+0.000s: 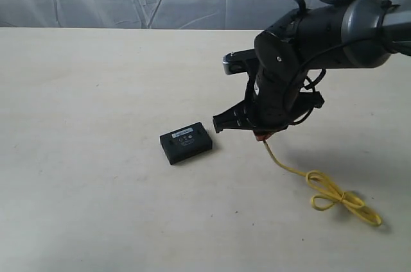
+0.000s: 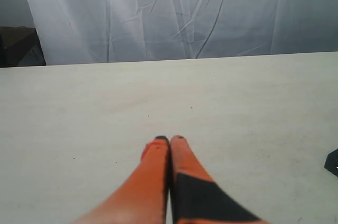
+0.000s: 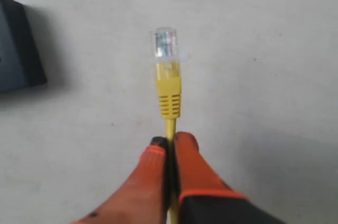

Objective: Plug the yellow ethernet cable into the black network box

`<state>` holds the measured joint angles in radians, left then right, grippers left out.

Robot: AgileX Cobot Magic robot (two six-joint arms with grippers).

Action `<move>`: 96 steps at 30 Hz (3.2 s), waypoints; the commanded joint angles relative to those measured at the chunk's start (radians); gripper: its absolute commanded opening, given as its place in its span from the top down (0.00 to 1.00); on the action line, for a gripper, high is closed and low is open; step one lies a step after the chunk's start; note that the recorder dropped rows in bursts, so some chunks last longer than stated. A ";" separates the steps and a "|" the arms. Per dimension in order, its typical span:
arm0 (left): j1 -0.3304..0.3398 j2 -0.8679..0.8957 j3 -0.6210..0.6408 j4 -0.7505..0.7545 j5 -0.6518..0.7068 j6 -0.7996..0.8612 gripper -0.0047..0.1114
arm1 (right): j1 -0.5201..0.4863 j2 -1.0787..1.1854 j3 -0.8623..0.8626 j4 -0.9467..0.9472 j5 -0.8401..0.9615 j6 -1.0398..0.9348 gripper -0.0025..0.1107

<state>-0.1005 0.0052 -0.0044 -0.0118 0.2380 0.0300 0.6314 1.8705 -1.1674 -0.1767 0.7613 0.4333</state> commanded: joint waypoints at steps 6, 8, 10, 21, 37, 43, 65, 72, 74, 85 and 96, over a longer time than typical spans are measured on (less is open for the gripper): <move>-0.007 -0.005 0.004 -0.010 -0.006 -0.001 0.96 | -0.003 -0.014 -0.005 0.118 0.010 -0.254 0.98; -0.007 -0.005 0.004 -0.014 -0.032 -0.001 0.96 | -0.003 -0.014 -0.005 0.088 0.011 -0.254 0.98; -0.007 -0.005 0.004 -0.037 -0.110 -0.001 0.96 | -0.003 -0.014 -0.005 0.073 0.013 -0.254 0.98; -0.007 -0.002 -0.022 -0.125 -0.402 -0.004 0.96 | -0.003 -0.014 -0.005 0.084 0.029 -0.385 0.98; -0.010 1.332 -0.933 -0.539 0.372 0.730 0.96 | -0.001 -0.014 -0.004 0.191 0.050 -0.443 0.98; -0.086 1.881 -1.227 -0.800 0.505 1.031 0.96 | -0.001 -0.014 0.100 0.394 -0.050 -0.672 0.98; -0.203 2.263 -1.556 -0.745 0.937 0.915 0.96 | 0.097 0.036 0.205 0.411 -0.319 -0.818 0.98; -0.200 2.263 -1.556 -0.732 0.874 0.911 0.96 | 0.097 0.036 0.205 0.362 -0.334 -0.818 0.98; -0.200 2.263 -1.556 -0.730 0.844 0.911 0.96 | 0.097 0.036 0.205 0.360 -0.347 -0.818 0.98; -0.200 2.340 -1.556 -0.795 0.907 0.947 0.96 | 0.097 0.042 0.205 0.357 -0.416 -0.824 0.98; -0.200 2.350 -1.556 -0.811 0.923 0.945 0.96 | 0.097 0.042 0.205 0.356 -0.404 -0.824 0.98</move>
<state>-0.2943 2.3390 -1.5632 -0.8390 1.1508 0.9742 0.7283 1.9114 -0.9654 0.1890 0.3681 -0.3858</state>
